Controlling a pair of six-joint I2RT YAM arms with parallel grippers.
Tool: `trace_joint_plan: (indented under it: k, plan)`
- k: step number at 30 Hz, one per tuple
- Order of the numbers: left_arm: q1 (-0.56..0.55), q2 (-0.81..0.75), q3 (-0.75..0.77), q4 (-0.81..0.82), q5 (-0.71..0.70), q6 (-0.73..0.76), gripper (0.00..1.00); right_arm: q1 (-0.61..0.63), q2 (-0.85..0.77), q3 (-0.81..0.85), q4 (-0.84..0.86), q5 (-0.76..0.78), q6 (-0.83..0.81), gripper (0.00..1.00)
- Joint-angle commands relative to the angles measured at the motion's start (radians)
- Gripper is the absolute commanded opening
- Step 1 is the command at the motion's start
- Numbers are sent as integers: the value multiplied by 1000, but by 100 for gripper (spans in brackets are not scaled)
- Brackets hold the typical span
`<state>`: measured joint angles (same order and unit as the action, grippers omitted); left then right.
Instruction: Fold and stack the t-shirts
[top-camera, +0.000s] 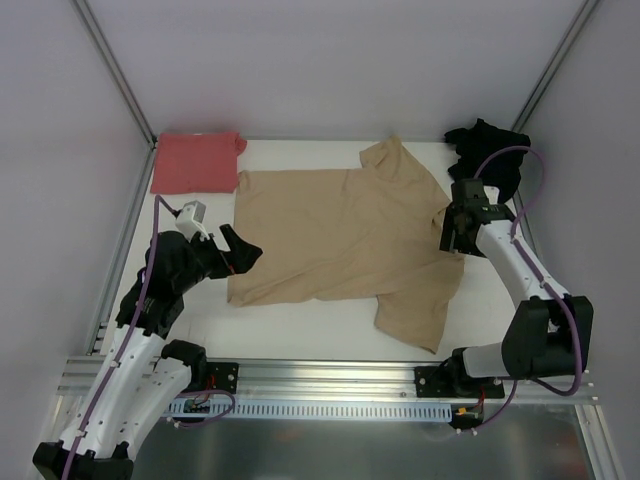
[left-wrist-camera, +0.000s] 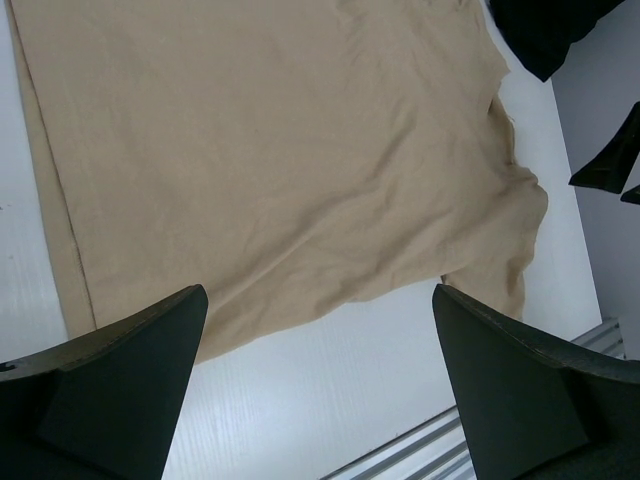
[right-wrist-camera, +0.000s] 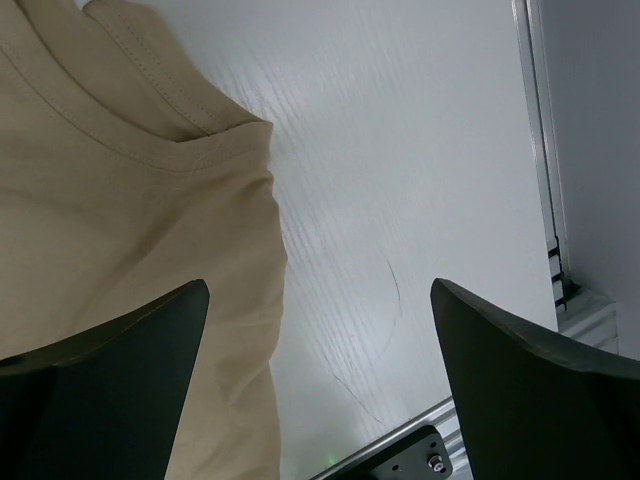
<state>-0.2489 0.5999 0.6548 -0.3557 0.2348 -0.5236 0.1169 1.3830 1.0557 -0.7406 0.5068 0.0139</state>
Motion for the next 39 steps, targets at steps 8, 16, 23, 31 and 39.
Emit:
trace_joint_plan:
  k: [8, 16, 23, 31, 39]
  plan:
    - [-6, 118, -112, 190, 147, -111, 99, 36, 0, 69, 102, -408, 26, 99]
    - [-46, 478, 12, 311, -63, 2, 99, 156, 350, 314, 156, -487, 21, 99]
    - [-187, 854, 261, 271, -311, 106, 99, 159, 540, 480, 127, -519, 9, 99]
    - [-194, 1063, 357, 276, -368, 108, 99, 112, 613, 486, 132, -533, 14, 99]
    - [-193, 1187, 448, 138, -408, 100, 99, 90, 619, 400, 159, -570, 44, 99]
